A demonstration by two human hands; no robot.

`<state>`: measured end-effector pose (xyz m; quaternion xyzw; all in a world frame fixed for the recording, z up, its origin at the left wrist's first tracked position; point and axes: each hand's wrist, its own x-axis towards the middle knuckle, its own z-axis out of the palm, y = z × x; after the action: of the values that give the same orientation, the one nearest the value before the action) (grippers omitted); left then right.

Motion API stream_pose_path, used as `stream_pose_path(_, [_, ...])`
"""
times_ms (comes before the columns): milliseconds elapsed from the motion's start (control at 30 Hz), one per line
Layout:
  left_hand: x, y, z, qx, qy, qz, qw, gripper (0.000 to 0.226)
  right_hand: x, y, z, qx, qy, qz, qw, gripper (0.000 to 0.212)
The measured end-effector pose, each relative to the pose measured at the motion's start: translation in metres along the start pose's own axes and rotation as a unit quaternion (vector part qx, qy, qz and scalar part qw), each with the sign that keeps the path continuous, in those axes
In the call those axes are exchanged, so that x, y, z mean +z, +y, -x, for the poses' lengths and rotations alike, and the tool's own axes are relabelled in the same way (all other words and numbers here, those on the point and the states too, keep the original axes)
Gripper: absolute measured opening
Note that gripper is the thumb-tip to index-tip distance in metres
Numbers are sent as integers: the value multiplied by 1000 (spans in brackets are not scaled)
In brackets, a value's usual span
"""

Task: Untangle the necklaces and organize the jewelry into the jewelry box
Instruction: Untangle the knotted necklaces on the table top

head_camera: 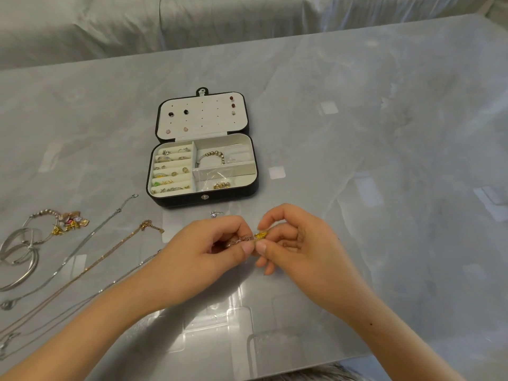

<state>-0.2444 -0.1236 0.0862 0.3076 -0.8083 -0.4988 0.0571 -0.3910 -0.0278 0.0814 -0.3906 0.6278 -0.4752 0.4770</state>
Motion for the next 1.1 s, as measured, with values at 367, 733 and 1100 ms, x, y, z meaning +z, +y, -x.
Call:
stream_pose_path(367, [-2, -4, -3, 13, 38, -32, 999, 30, -5, 1, -1, 103, -27, -204, 973, 13])
stream_pose_path(733, [3, -1, -2, 19, 61, -72, 995, 16, -3, 7, -8, 150, 26, -249, 956, 10])
stream_pose_path(1100, [2, -7, -1, 55, 75, -96, 991, 28, 0, 3, -7, 150, 9, -274, 950, 10])
